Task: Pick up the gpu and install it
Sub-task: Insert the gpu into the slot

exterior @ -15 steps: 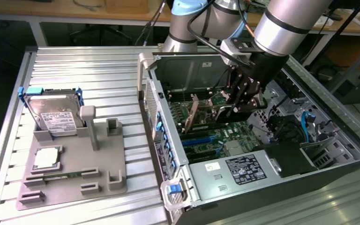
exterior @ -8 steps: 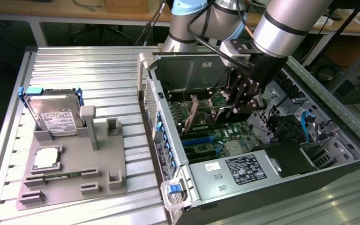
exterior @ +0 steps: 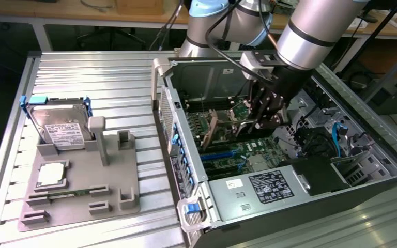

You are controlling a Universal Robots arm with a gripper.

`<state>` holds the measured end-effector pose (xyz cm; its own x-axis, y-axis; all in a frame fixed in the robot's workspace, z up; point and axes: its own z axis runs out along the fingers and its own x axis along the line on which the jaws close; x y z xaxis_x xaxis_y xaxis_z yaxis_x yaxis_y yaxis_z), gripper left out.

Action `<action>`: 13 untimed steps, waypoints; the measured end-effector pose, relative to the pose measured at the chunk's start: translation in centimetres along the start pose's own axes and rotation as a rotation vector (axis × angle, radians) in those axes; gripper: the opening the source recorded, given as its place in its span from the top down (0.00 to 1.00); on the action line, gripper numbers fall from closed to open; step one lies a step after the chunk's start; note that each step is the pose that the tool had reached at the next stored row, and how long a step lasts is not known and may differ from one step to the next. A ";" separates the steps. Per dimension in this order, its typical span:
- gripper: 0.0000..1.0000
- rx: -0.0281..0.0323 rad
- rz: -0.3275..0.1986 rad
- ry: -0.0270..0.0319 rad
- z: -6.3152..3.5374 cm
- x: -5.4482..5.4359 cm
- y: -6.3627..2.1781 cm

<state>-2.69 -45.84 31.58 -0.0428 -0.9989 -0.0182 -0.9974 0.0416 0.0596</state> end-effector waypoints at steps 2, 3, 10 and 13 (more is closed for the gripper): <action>0.73 0.0000 0.000 0.0000 0.31 0.0 0.06; 0.73 0.0000 0.000 0.0000 0.45 0.1 0.09; 0.73 0.0000 -0.001 0.0001 1.41 0.3 0.94; 0.73 0.0000 -0.001 -0.0001 1.75 0.4 1.40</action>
<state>-4.21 -46.13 29.90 -0.0414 -0.9990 -0.0184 -0.9974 0.0402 0.0596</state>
